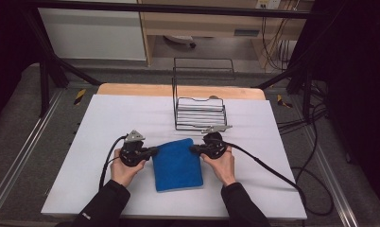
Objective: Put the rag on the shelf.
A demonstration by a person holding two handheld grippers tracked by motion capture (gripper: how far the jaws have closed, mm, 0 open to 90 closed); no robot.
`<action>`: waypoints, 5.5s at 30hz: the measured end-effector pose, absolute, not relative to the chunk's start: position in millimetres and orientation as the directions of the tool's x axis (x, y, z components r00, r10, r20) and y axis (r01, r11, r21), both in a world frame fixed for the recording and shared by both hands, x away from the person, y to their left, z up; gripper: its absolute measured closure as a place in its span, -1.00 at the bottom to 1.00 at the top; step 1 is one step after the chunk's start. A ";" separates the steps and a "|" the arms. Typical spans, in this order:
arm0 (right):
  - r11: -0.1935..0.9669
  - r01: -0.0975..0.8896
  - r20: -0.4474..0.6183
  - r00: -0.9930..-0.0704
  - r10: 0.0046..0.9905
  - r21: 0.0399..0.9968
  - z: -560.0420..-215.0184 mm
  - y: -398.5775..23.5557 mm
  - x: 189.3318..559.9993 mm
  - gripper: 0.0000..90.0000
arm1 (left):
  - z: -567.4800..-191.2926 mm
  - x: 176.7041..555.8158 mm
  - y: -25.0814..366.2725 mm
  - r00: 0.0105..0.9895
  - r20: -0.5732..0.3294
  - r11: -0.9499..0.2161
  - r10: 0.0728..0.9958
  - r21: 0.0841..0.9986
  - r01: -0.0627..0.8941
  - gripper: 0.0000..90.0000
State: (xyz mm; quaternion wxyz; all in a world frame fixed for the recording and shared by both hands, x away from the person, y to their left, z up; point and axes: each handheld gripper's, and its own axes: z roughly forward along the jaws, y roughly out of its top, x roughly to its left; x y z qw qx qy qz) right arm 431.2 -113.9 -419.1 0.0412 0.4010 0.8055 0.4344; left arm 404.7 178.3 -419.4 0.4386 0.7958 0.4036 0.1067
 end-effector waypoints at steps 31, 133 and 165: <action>0.197 0.454 0.210 -0.699 0.683 0.869 -375.9 -132.4 394.4 0.92 | -371.8 376.5 174.2 0.702 -0.130 -0.252 0.700 0.875 0.414 0.94; 0.040 -0.036 -0.053 -0.552 0.832 0.999 -202.2 -164.6 402.5 0.92 | -208.1 428.4 122.2 0.687 -0.039 0.013 0.726 0.999 0.043 0.94; -0.007 -0.091 -0.040 -0.511 0.859 0.996 -155.4 -171.0 442.2 0.92 | -153.5 469.0 106.5 0.655 -0.014 0.041 0.756 0.999 -0.027 0.94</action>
